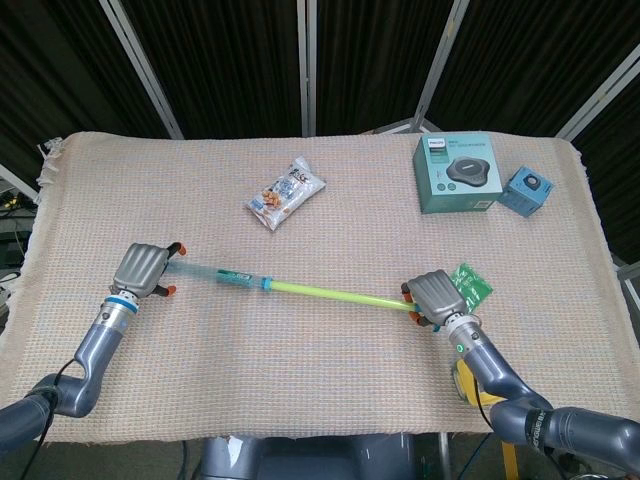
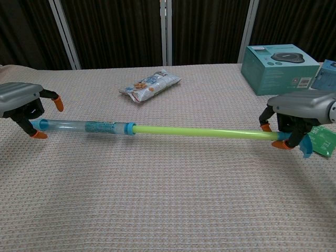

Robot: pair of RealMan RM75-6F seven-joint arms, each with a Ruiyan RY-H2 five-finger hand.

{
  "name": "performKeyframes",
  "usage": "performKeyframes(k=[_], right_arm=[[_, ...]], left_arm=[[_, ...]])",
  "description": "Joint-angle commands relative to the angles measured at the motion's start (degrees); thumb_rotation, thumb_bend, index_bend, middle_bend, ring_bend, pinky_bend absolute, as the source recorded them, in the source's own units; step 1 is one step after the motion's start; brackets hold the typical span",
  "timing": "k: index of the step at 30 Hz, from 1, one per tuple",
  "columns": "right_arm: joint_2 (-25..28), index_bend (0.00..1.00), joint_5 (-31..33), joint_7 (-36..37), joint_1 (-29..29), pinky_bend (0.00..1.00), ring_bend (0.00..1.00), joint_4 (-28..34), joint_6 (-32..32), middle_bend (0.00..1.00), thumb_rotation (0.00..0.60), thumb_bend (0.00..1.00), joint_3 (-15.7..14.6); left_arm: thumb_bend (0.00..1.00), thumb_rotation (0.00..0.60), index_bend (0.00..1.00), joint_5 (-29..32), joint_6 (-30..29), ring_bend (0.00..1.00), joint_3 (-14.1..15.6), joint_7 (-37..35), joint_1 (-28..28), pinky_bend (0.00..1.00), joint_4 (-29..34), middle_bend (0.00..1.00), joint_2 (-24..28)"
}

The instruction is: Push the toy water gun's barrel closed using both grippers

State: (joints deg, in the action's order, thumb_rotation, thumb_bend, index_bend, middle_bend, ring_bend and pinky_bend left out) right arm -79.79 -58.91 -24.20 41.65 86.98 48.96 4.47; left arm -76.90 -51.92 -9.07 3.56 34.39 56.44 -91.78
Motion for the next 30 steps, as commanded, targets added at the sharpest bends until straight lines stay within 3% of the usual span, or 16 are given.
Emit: performKeyframes(k=[1, 9, 19, 22, 27, 30], right_arm=[[0.03, 0.65, 0.12, -0.07, 0.02, 1.0, 1.0, -0.02, 0.04, 1.0, 0.6, 0.47, -0.02], [0.49, 0.65, 0.64, -0.51, 0.02, 1.0, 1.0, 0.12, 0.29, 1.0, 0.6, 0.47, -0.19], [0.74, 0.65, 0.82, -0.23, 0.0, 1.0, 1.0, 0.31, 0.29, 1.0, 0.6, 0.47, -0.31], [0.86, 0.66, 0.8, 0.07, -0.06, 1.0, 1.0, 0.29, 0.32, 1.0, 0.6, 0.47, -0.3], [0.99, 0.66, 0.76, 0.61, -0.08, 1.0, 1.0, 0.35, 0.22, 1.0, 0.6, 0.47, -0.19], [1.04, 0.66, 0.72, 0.97, -0.01, 1.0, 1.0, 0.58, 0.17, 1.0, 0.6, 0.48, 0.01]], left_arm=[[0.17, 0.6, 0.39, 0.81, 1.09, 0.83, 0.05, -0.66, 0.84, 1.0, -2.14, 0.89, -1.42], [0.29, 0.6, 0.44, 1.96, 3.29, 0.83, -0.34, -2.18, 2.72, 1.0, -7.05, 0.89, -4.07], [0.29, 0.6, 0.45, 2.82, 4.98, 0.83, -0.27, -2.33, 4.21, 1.0, -10.02, 0.89, -6.22], [0.33, 0.6, 0.52, 2.97, 4.26, 0.83, -0.59, -3.06, 4.26, 1.0, -9.94, 0.89, -6.57], [0.34, 0.6, 0.75, 3.01, 3.27, 0.83, -0.88, -3.76, 4.18, 1.0, -8.97, 0.89, -6.2], [0.34, 0.6, 0.78, 3.06, 2.53, 0.83, -1.03, -3.47, 4.11, 1.0, -7.89, 0.89, -5.7]])
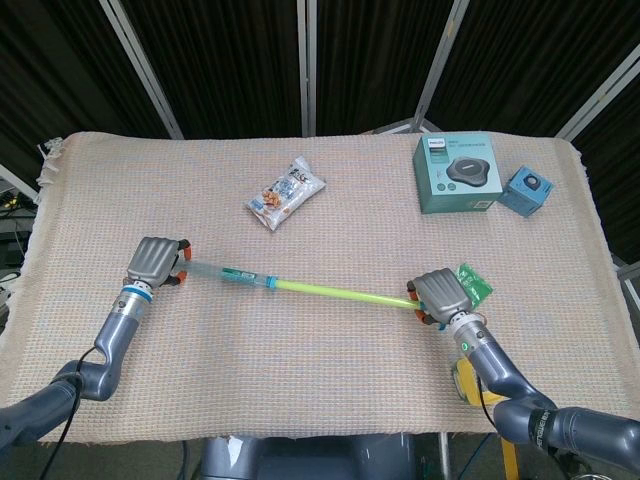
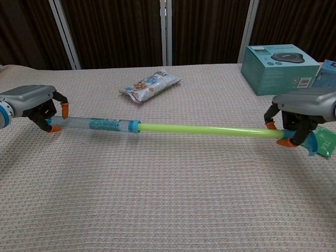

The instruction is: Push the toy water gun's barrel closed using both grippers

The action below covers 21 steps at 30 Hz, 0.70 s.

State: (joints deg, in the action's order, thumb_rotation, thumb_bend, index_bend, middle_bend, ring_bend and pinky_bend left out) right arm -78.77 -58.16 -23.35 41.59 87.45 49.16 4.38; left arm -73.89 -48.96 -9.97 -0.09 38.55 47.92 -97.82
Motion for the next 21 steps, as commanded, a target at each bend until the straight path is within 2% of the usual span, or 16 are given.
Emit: performKeyframes(k=[1, 6, 12, 16, 21], right_arm=[[0.02, 0.66, -0.04, 0.18, 0.09, 1.0, 1.0, 0.18, -0.03, 1.0, 0.6, 0.48, 0.17], [-0.41, 0.66, 0.17, -0.01, 0.87, 1.0, 1.0, 0.85, -0.05, 1.0, 0.6, 0.49, 1.0], [-2.36, 0.66, 3.02, -1.19, 2.71, 1.0, 1.0, 1.24, -0.19, 1.0, 0.6, 0.49, 2.86], [-3.85, 0.66, 4.28, -2.53, 4.31, 1.0, 1.0, 1.2, -0.12, 1.0, 0.6, 0.49, 3.88], [-5.49, 0.66, 6.1, -3.86, 5.83, 1.0, 1.0, 0.57, -0.15, 1.0, 0.6, 0.49, 4.53]], left_arm=[[0.34, 0.6, 0.79, 0.12, -0.56, 0.83, -0.2, 0.29, -0.05, 1.0, 0.98, 0.89, 0.47], [0.34, 0.6, 0.8, 0.95, -1.47, 0.83, -0.97, 1.94, 0.14, 1.0, 4.49, 0.89, 1.4], [0.34, 0.6, 0.81, 3.79, -1.94, 0.83, -2.6, 6.93, 1.08, 1.0, 11.6, 0.89, 1.52], [0.34, 0.6, 0.81, 5.68, -2.37, 0.83, -3.9, 11.34, 2.77, 1.0, 16.46, 0.89, 0.24], [0.34, 0.6, 0.81, 7.92, -3.02, 0.83, -4.88, 15.04, 4.1, 1.0, 19.45, 0.89, -1.21]])
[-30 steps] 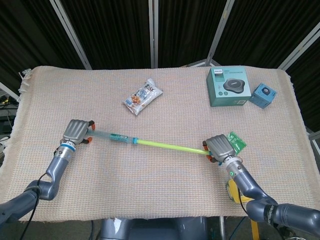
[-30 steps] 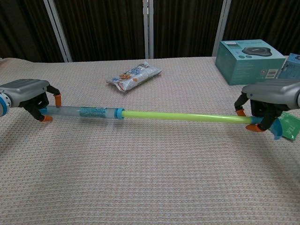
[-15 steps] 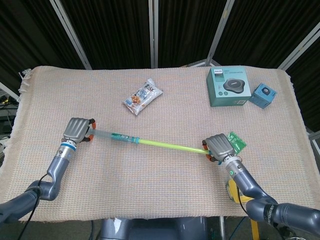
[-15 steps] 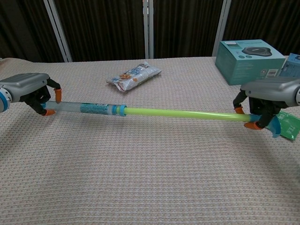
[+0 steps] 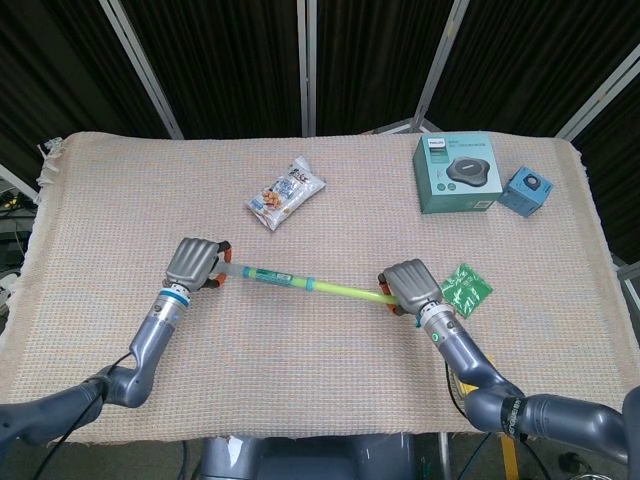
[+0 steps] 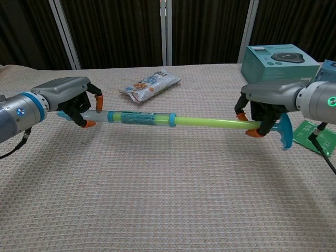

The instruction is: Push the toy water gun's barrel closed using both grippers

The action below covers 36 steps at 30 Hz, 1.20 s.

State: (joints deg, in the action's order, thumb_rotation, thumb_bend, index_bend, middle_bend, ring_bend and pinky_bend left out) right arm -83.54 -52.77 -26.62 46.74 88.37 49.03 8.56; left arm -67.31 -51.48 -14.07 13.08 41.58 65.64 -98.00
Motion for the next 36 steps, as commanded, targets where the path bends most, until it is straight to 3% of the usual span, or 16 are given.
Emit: performKeyframes(k=[1, 16, 18, 19, 20, 21, 23, 27, 31, 34, 36], right_arm=[[-1.16, 0.66, 1.04, -0.88, 1.04, 1.0, 1.0, -0.56, 0.0, 1.0, 0.6, 0.49, 0.47], [-4.57, 0.63, 3.22, -2.37, 3.72, 1.0, 1.0, -2.36, 0.58, 1.0, 0.6, 0.48, 1.24], [-4.57, 0.48, 2.77, -2.51, 3.71, 1.0, 1.0, -2.81, 0.97, 1.0, 0.6, 0.34, 0.97], [-4.49, 0.33, 2.39, -2.54, 3.53, 1.0, 1.0, -3.1, 1.36, 1.0, 0.6, 0.2, 0.68], [-4.45, 0.18, 2.06, -2.49, 3.38, 1.0, 1.0, -3.27, 1.73, 1.0, 0.6, 0.08, 0.55], [-4.44, 0.1, 1.68, -2.49, 3.19, 1.0, 1.0, -3.52, 2.23, 1.0, 0.6, 0.03, 0.41], [-4.32, 0.0, 0.54, -2.37, 2.71, 1.0, 1.0, -4.03, 3.25, 0.98, 0.6, 0.0, -0.01], [-3.54, 0.0, -1.66, -1.64, 1.64, 1.0, 0.97, -4.56, 4.55, 0.91, 0.6, 0.0, -0.83], [-0.91, 0.0, -4.74, -0.02, -0.67, 1.0, 0.93, -3.31, 6.74, 0.86, 0.6, 0.0, -2.17], [2.71, 0.0, -7.45, 1.56, -3.04, 0.99, 0.9, -0.47, 9.0, 0.81, 0.6, 0.0, -3.27], [5.31, 0.0, -9.45, 2.82, -4.69, 0.92, 0.83, 1.69, 10.63, 0.74, 0.6, 0.0, -4.05]], left_arm=[[0.34, 0.6, 0.81, 1.73, -0.65, 0.83, -0.96, 2.51, 1.4, 1.0, 2.3, 0.89, -1.4], [0.34, 0.6, 0.8, 3.98, -1.65, 0.83, -1.19, 6.39, 3.99, 1.0, 4.5, 0.89, -4.67], [0.33, 0.6, 0.69, 3.93, -1.82, 0.83, -0.91, 6.56, 4.05, 1.0, 4.47, 0.89, -4.78], [0.31, 0.6, 0.6, 3.99, -1.76, 0.83, -0.65, 6.42, 3.91, 1.0, 4.57, 0.89, -4.57], [0.26, 0.6, 0.42, 4.36, -1.57, 0.83, -0.5, 6.61, 3.8, 1.0, 4.68, 0.89, -4.31], [0.19, 0.6, 0.23, 4.97, -1.4, 0.83, -0.39, 7.13, 3.69, 1.0, 4.93, 0.88, -3.98], [0.11, 0.6, 0.03, 6.58, -1.52, 0.83, -0.28, 8.77, 3.37, 1.0, 5.92, 0.87, -3.12], [0.04, 0.6, 0.0, 8.87, -2.58, 0.81, -0.17, 10.77, 2.33, 1.0, 8.76, 0.84, -1.0], [0.04, 0.6, 0.0, 8.28, -5.71, 0.77, 0.2, 10.04, -0.11, 0.98, 13.82, 0.79, 3.43], [0.04, 0.6, 0.0, 5.97, -9.24, 0.7, 0.57, 8.03, -2.65, 0.9, 18.15, 0.69, 7.82], [0.03, 0.6, 0.0, 4.16, -11.79, 0.59, 1.01, 6.7, -4.48, 0.76, 20.69, 0.54, 10.51]])
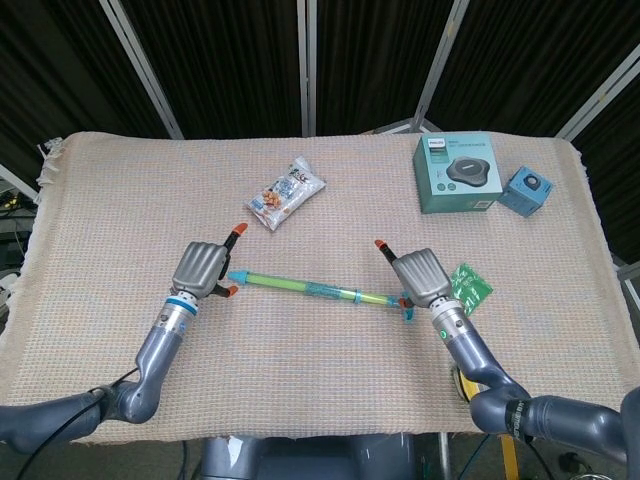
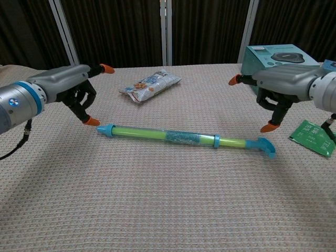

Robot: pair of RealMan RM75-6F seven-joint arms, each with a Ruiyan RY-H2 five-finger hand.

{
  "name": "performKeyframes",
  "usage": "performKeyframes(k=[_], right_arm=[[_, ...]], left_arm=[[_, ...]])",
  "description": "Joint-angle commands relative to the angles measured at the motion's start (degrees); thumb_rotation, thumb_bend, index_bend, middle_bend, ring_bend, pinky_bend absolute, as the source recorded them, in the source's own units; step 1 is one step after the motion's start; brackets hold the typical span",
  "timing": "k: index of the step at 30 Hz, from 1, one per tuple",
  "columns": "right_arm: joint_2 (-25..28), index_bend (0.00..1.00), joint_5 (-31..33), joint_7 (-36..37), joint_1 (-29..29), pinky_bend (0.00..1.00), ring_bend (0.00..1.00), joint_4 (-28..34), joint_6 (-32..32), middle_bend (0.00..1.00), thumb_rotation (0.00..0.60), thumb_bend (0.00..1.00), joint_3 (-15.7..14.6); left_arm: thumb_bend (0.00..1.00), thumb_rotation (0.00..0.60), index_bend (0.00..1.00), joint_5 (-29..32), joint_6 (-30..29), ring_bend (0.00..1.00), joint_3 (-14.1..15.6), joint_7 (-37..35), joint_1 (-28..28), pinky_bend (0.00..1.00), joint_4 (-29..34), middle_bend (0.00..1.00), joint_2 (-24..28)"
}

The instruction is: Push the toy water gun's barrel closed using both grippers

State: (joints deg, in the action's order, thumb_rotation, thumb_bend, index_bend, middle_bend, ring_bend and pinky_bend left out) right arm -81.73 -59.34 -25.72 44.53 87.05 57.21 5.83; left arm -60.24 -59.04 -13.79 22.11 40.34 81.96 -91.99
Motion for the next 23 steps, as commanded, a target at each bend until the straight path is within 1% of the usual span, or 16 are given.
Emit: performKeyframes(k=[1, 2, 3, 4, 5, 6, 7, 8, 9, 10, 11, 12, 16, 20, 23], right_arm=[[4.84, 0.0, -3.91, 2.55, -3.33, 0.85, 0.77, 4.08, 3.29, 0.67, 0.6, 0.0, -1.76], [6.71, 0.0, -5.52, 3.4, -4.56, 0.76, 0.69, 5.46, 4.67, 0.59, 0.6, 0.0, -2.35], [8.05, 0.0, -6.83, 4.12, -5.52, 0.69, 0.64, 6.35, 5.79, 0.53, 0.6, 0.0, -2.81], [9.82, 0.0, -8.69, 5.32, -7.02, 0.57, 0.55, 7.46, 7.67, 0.44, 0.6, 0.0, -3.44], [11.1, 0.0, -10.25, 6.44, -8.22, 0.45, 0.45, 8.23, 9.2, 0.35, 0.6, 0.0, -3.94], [12.04, 0.0, -11.57, 7.47, -9.14, 0.37, 0.38, 8.71, 10.24, 0.28, 0.6, 0.0, -4.34], [12.96, 0.0, -12.66, 8.5, -10.14, 0.25, 0.27, 9.11, 11.42, 0.19, 0.6, 0.0, -4.68], [13.84, 0.0, -13.76, 9.5, -11.2, 0.19, 0.22, 9.48, 12.72, 0.15, 0.6, 0.0, -5.02], [14.38, 0.0, -14.49, 10.12, -11.93, 0.09, 0.11, 9.67, 13.64, 0.07, 0.6, 0.0, -5.25], [15.13, 0.0, -15.47, 10.95, -13.03, 0.03, 0.04, 9.9, 15.01, 0.02, 0.6, 0.0, -5.58], [15.79, 0.0, -16.34, 11.68, -14.1, 0.0, 0.01, 10.11, 16.26, 0.0, 0.6, 0.0, -5.94], [16.55, 0.0, -17.29, 12.68, -15.57, 0.0, 0.0, 10.43, 17.89, 0.0, 0.6, 0.0, -6.38], [17.16, 0.0, -20.48, 14.67, -20.33, 0.0, 0.0, 9.52, 23.73, 0.0, 0.6, 0.0, -7.61], [16.68, 0.0, -21.49, 15.44, -23.92, 0.0, 0.0, 8.85, 27.79, 0.0, 0.6, 0.0, -7.77], [16.76, 0.0, -21.51, 16.91, -25.97, 0.0, 0.0, 9.0, 29.36, 0.0, 0.6, 0.0, -7.46]], left_arm=[[0.03, 0.6, 0.0, -3.8, -5.63, 0.54, 1.0, -2.95, -4.22, 0.69, 5.53, 0.49, 5.77], [0.03, 0.6, 0.0, -5.02, -7.59, 0.45, 1.41, -3.71, -5.61, 0.57, 7.11, 0.39, 7.49], [0.02, 0.6, 0.0, -5.8, -8.96, 0.34, 1.81, -4.21, -6.7, 0.44, 8.3, 0.29, 8.81], [0.02, 0.6, 0.0, -6.71, -10.95, 0.27, 2.4, -4.63, -8.31, 0.36, 9.98, 0.22, 10.72], [0.02, 0.6, 0.0, -7.3, -12.42, 0.16, 2.93, -4.8, -9.58, 0.23, 11.46, 0.12, 12.19], [0.01, 0.6, 0.0, -7.8, -13.41, 0.07, 3.4, -4.95, -10.52, 0.13, 12.7, 0.05, 13.35], [0.01, 0.6, 0.0, -8.28, -14.58, 0.03, 3.87, -5.14, -11.58, 0.07, 13.91, 0.02, 14.47], [0.0, 0.6, 0.0, -8.78, -15.79, 0.01, 4.42, -5.38, -12.73, 0.03, 15.13, 0.0, 15.61], [0.0, 0.6, 0.0, -9.17, -16.58, 0.0, 4.93, -5.58, -13.56, 0.0, 16.01, 0.0, 16.41], [0.0, 0.6, 0.0, -9.82, -17.58, 0.0, 5.63, -5.93, -14.66, 0.0, 17.16, 0.0, 17.49], [0.0, 0.6, 0.0, -10.58, -18.55, 0.0, 6.4, -6.35, -15.75, 0.0, 18.15, 0.0, 18.5], [0.0, 0.6, 0.0, -11.82, -19.68, 0.0, 7.59, -6.73, -17.11, 0.0, 19.02, 0.0, 19.7], [0.0, 0.6, 0.0, -15.22, -23.3, 0.0, 11.2, -6.98, -21.23, 0.0, 20.75, 0.0, 22.05], [0.0, 0.6, 0.0, -18.28, -26.01, 0.0, 13.49, -8.22, -24.22, 0.0, 20.85, 0.0, 22.88], [0.0, 0.6, 0.0, -19.96, -27.62, 0.0, 14.31, -9.37, -25.95, 0.0, 20.51, 0.0, 23.04]])
